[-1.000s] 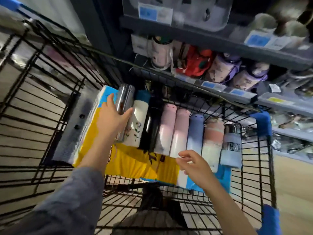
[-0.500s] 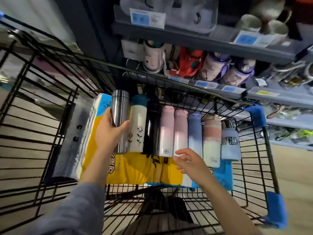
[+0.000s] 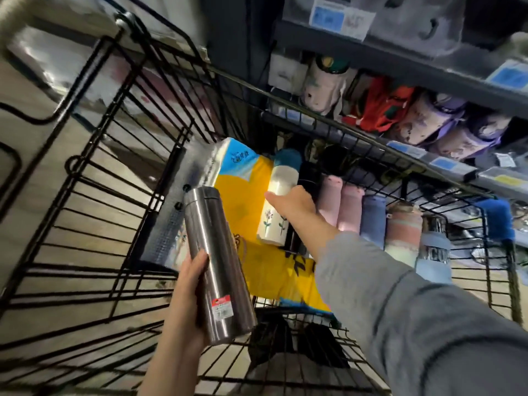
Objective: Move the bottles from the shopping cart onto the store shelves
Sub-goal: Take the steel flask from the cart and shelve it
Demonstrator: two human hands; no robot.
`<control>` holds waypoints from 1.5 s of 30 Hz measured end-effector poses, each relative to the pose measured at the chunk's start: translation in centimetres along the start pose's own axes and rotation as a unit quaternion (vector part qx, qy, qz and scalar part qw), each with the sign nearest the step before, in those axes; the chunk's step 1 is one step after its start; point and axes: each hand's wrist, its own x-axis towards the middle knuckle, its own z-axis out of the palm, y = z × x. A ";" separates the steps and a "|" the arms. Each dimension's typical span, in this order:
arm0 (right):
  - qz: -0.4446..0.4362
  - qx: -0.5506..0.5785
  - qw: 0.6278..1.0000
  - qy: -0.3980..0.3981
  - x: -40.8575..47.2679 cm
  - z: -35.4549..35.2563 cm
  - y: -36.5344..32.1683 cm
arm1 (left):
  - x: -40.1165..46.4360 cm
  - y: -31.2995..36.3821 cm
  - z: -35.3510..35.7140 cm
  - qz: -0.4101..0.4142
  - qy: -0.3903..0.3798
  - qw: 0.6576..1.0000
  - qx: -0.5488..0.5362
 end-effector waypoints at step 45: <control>-0.094 0.516 0.849 0.060 -12.8 -20.5 24.8 | -9.0 -8.4 18.2 0.013 -0.169 0.983 0.075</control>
